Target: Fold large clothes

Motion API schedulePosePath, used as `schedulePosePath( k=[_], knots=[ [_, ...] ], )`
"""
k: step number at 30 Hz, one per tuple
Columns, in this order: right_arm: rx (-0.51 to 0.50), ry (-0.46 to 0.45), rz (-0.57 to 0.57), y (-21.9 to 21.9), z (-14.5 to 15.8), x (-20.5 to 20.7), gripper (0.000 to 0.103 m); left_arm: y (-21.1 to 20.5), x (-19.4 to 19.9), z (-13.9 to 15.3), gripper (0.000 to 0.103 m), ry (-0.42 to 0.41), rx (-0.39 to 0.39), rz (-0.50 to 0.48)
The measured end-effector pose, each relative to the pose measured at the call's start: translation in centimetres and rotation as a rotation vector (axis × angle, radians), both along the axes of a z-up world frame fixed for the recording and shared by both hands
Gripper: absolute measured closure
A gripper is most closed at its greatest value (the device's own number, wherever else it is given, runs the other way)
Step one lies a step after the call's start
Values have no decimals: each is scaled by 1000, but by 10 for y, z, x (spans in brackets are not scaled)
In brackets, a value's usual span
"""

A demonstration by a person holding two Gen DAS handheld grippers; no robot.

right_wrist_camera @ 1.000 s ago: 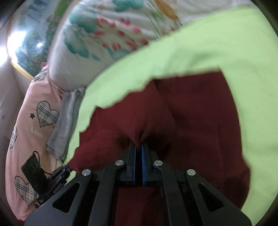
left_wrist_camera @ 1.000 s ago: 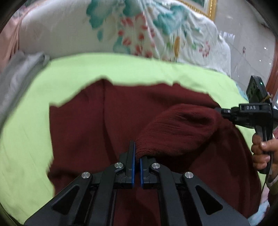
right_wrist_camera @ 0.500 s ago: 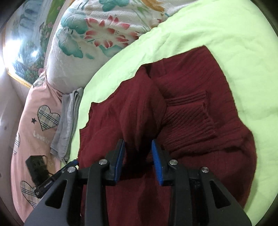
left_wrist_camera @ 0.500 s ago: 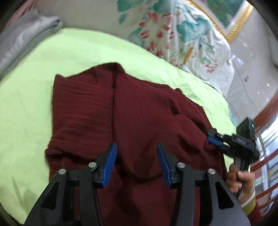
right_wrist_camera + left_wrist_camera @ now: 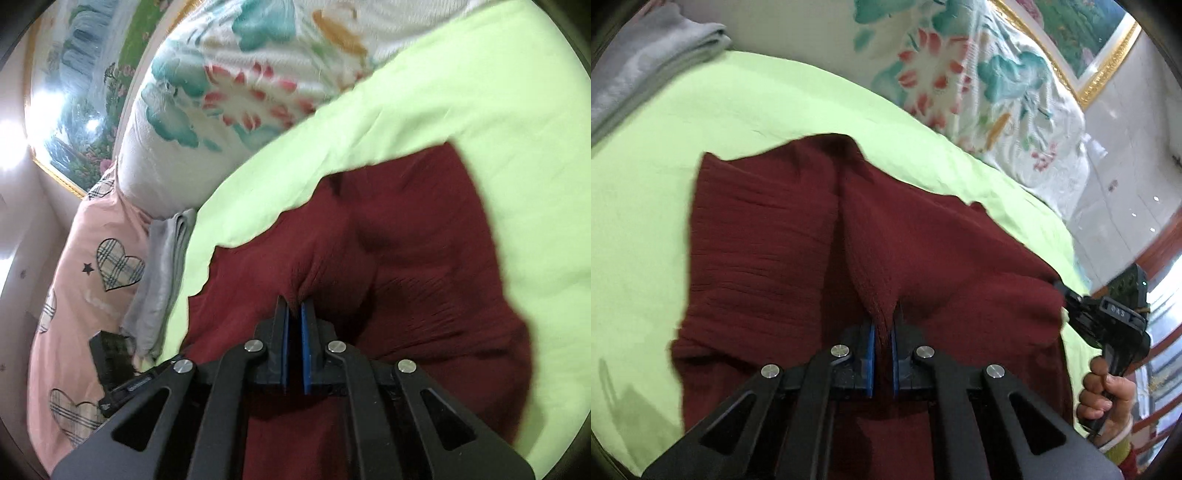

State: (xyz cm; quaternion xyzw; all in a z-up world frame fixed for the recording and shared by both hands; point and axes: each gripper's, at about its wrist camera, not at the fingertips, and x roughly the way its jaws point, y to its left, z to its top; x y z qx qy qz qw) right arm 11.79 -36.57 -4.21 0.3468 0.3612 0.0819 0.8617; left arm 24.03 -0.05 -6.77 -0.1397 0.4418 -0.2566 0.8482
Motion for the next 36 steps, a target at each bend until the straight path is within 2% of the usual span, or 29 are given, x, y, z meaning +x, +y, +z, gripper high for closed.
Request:
schedulePosePath(
  k=[5,7,10,13,16,19,21,23,24,26,27,29,32,35,36],
  knots=[
    [-106,146,34,16,-27,8,93,2,2,-12,97,8,78,20],
    [-110,139,14,14,-21,4,91,-3,0,-10,95,12,110,2],
    [-183,95,-33,12,3,-10,90,1,-16,7,92,-37,144,-1],
    [-175,17,-2,19,25,-14,90,0,-33,32,92,-117,88,-25],
    [-171,28,65,38,22,1,90,-23,-38,41,92,-137,32,-104],
    [-173,93,132,54,0,20,89,-52,-32,25,91,-118,122,-139],
    [-221,177,111,53,-19,26,88,-58,-23,5,92,-60,184,-135],
    [-179,178,91,41,-28,22,89,-52,-18,-10,92,-22,217,-111],
    [-137,171,82,35,-28,17,89,-45,-17,-14,94,-4,198,-106],
    [-122,149,74,30,-20,7,86,-32,-20,-11,94,2,164,-90],
    [-134,131,63,28,-13,-2,83,-27,-24,-7,94,-10,160,-80],
    [-147,111,39,24,-4,-15,60,-17,-34,0,92,-22,151,-72],
    [-151,85,1,15,5,-41,59,2,-52,6,79,-34,152,-37],
    [-155,76,-29,11,9,-66,59,22,-75,13,74,-41,156,-13],
    [-160,77,-38,9,9,-74,59,29,-83,13,70,-39,160,-1]
  ],
)
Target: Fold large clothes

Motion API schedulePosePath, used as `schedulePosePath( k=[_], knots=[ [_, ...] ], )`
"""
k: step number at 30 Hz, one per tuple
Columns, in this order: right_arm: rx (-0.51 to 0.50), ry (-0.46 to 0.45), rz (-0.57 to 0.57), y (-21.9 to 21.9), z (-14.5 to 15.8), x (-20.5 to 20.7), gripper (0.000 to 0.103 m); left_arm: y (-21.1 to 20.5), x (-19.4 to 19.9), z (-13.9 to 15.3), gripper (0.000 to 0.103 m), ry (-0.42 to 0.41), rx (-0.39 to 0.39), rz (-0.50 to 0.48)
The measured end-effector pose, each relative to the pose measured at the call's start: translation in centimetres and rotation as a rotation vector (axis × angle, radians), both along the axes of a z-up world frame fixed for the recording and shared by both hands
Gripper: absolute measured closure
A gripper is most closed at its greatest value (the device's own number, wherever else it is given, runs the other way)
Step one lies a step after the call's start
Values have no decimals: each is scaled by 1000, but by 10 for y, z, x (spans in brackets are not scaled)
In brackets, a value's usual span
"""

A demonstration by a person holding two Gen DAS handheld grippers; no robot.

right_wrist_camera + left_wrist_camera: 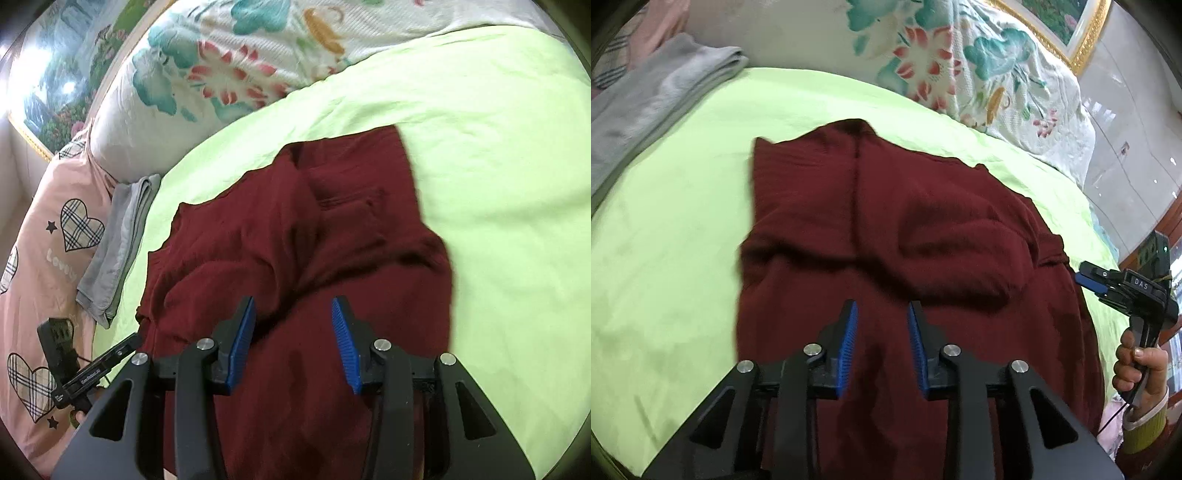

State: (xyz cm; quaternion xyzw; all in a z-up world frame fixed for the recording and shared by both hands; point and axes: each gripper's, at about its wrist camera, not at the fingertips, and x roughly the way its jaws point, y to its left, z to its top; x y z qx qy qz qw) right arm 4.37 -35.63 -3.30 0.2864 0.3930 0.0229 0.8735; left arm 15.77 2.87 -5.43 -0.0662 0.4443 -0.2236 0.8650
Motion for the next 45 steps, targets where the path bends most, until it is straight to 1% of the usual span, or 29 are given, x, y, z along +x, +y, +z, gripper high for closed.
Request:
schedulePosePath(
  k=[3,5,8,11,13,15,17,18,19,22,23,24,25,26,28,30,31,32,33,34,35,39,45],
  knots=[
    [14,-2,-25,-6,-3,-25,59,21,-23,1,59,-3,14,33],
    [19,-5,-43,-6,-4,-34,59,35,-36,-1,53,1,19,56],
    [-7,-6,-83,-12,-7,-58,59,57,-55,-8,47,20,21,104],
    [-1,5,-104,-21,-12,-77,59,74,-68,-17,44,45,31,133],
    [-9,18,-115,-26,-17,-89,59,82,-76,-24,39,60,44,138],
    [10,37,-116,-33,-25,-100,58,89,-82,-31,37,84,42,137],
    [51,49,-92,-35,-35,-107,59,92,-87,-41,35,121,0,111],
    [66,43,-75,-34,-37,-110,59,92,-90,-42,32,121,-10,101],
    [85,32,-47,-32,-39,-112,59,90,-95,-42,32,114,-19,75],
    [197,7,96,-13,-44,-117,59,81,-105,-42,32,125,-43,-13],
    [213,7,140,-5,-46,-119,59,77,-108,-42,35,129,-48,-41],
    [209,7,165,1,-47,-122,59,73,-115,-43,36,129,-42,-76],
    [202,4,191,7,-48,-126,59,71,-119,-43,37,122,-29,-92],
    [211,-4,218,11,-49,-131,59,68,-125,-43,39,113,-13,-112],
    [247,-17,250,16,-51,-138,61,66,-134,-45,45,112,-8,-145],
    [253,-20,267,21,-56,-145,65,66,-141,-49,63,129,-22,-166],
    [254,-17,268,22,-58,-146,71,67,-142,-51,67,132,-19,-164],
    [258,-12,265,22,-60,-147,79,68,-144,-53,75,128,-18,-158],
    [257,-9,258,23,-61,-147,83,69,-143,-52,87,129,-22,-153],
    [252,-8,249,22,-61,-147,92,71,-143,-53,94,133,-32,-147],
    [247,-12,239,21,-60,-147,97,73,-143,-52,95,141,-49,-141],
    [258,-86,227,17,-42,-151,98,69,-143,-38,96,99,-47,-122],
    [318,-231,210,3,-7,-152,98,70,-135,3,96,21,-135,-96]
  ],
)
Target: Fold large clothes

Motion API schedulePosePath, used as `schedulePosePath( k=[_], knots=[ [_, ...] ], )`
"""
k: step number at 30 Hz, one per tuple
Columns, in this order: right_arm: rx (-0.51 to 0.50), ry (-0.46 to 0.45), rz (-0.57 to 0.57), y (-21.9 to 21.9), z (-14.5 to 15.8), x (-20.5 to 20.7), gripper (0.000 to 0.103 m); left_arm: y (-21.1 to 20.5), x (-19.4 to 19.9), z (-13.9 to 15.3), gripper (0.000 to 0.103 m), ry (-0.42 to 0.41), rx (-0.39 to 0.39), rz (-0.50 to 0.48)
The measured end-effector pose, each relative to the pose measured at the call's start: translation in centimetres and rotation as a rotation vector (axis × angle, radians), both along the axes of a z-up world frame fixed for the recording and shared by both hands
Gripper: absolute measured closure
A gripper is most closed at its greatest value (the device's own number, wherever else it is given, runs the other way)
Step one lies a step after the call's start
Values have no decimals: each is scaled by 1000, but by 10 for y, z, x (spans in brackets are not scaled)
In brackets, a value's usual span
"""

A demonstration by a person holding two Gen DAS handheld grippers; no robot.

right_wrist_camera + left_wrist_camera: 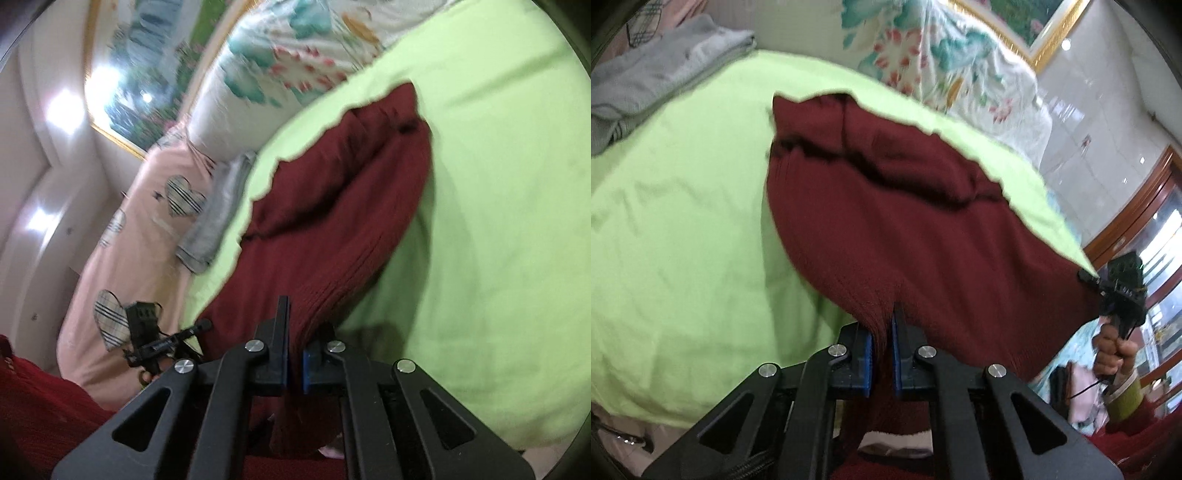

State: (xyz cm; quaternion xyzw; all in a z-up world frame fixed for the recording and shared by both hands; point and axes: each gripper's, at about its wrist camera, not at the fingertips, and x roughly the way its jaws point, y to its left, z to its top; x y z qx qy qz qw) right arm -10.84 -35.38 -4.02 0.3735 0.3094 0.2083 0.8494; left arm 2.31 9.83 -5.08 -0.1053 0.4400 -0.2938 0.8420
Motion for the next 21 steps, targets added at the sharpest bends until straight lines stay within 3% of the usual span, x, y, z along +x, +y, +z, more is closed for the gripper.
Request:
schedulePosePath(
  k=[7,11,16,21],
  knots=[
    [26,-78,-50,-18,28,35,98,-4,43,44,96,-86,-108,33],
    [-3,-76,-84,-31,38,79,98,-15,84,58,96,-124,-103,65],
    [-8,-25,-127,-55,36,142,98,-35,150,61,96,-114,-104,92],
    [-24,92,-199,-83,15,208,98,-59,220,39,96,-63,-50,152]
  ],
)
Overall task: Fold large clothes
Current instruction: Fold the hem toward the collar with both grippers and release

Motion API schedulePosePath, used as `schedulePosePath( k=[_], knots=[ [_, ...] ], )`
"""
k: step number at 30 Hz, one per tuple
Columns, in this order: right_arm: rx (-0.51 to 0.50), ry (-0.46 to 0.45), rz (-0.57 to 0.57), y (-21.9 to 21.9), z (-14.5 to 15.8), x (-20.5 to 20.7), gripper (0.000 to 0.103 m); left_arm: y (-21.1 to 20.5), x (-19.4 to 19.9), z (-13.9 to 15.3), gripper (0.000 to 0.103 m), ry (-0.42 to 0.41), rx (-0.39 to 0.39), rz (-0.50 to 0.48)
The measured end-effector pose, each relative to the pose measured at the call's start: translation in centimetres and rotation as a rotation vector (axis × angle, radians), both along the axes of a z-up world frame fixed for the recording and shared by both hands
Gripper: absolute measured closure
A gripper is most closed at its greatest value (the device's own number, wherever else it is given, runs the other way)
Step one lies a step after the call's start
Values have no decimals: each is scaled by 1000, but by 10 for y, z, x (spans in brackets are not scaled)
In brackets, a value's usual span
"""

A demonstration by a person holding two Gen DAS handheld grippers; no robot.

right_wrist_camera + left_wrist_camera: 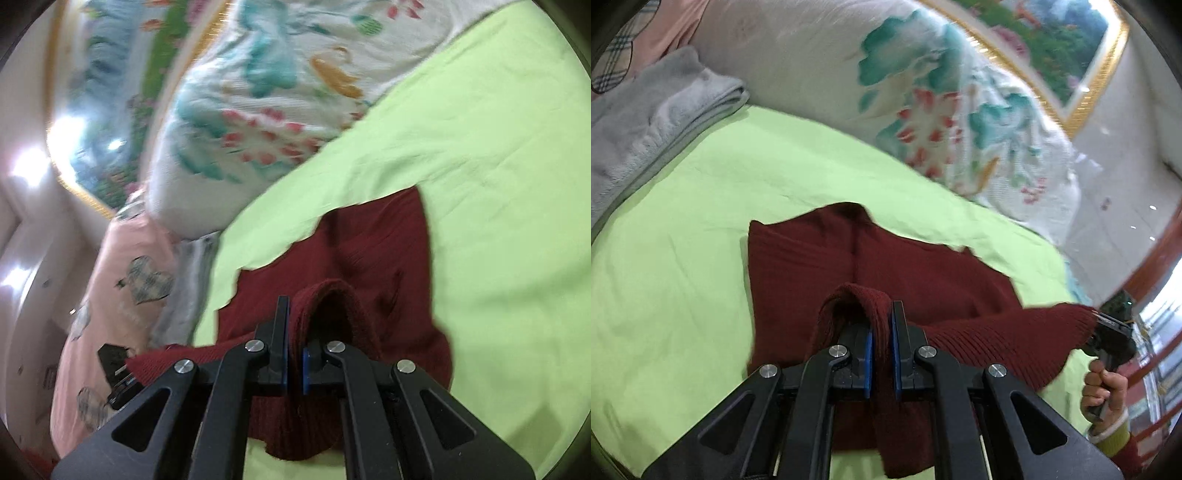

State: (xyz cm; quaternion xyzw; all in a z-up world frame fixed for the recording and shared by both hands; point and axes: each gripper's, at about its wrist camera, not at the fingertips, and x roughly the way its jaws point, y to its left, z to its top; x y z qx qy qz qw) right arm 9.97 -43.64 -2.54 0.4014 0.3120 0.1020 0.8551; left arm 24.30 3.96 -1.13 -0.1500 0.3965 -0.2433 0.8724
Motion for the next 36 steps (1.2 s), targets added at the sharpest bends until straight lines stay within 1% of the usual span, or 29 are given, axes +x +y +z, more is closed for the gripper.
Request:
schedulePosePath(
  k=[2,5,7,8,10,11,12,13,14,15,17,18,20,21,23,25,27,28,29,30,32,34,35,36],
  knots=[
    [10,48,-25,-7,-14,18,98,-5,21,-13,96,30,20,23],
    [29,122,-39,-13,-38,40,96,-12,53,-45,96,106,56,58],
    [31,153,-44,-14,-50,46,96,-11,60,-60,94,141,54,66],
    [52,156,-45,-16,-54,45,96,-10,61,-63,92,150,42,71],
    [73,144,-52,-20,-54,38,94,-4,52,-62,91,144,11,72],
    [57,130,-61,-20,-49,31,89,-2,47,-60,85,140,10,74],
    [27,115,-73,-18,-42,23,84,3,38,-56,79,130,13,78],
    [-1,100,-84,-16,-35,15,71,4,28,-52,76,120,12,81],
    [-29,73,-92,-12,-27,5,60,4,17,-46,73,108,-1,73],
    [-48,52,-96,-7,-21,-2,59,1,3,-41,72,96,-12,49],
    [-97,0,-53,11,-8,-17,59,-11,-19,-34,72,79,-14,-13],
    [-118,-15,-21,21,-5,-19,59,-23,-30,-32,72,76,-9,-57],
    [-177,-34,90,50,0,-19,59,-53,-43,-31,71,67,11,-163],
    [-235,-20,164,69,0,-15,59,-64,-45,-31,69,60,27,-196],
    [-352,28,250,95,-5,-2,59,-90,-42,-35,69,54,89,-252],
    [-451,74,292,109,-12,12,59,-107,-29,-46,69,81,151,-276],
    [-537,122,288,109,-18,33,59,-115,-12,-55,71,102,194,-304],
    [-558,130,274,106,-20,40,59,-117,-3,-56,74,85,216,-303],
    [-574,136,243,98,-19,52,59,-117,5,-55,80,67,239,-292],
    [-566,136,221,89,-18,61,59,-116,16,-53,83,53,266,-278],
    [-564,132,157,72,-14,80,60,-112,41,-49,90,42,286,-242],
    [-559,141,93,57,-12,96,60,-101,72,-43,90,34,288,-163],
    [-537,152,57,50,-12,105,60,-97,84,-40,90,24,303,-116],
    [-513,169,0,38,-13,110,60,-90,97,-35,86,7,328,-51]
  ],
)
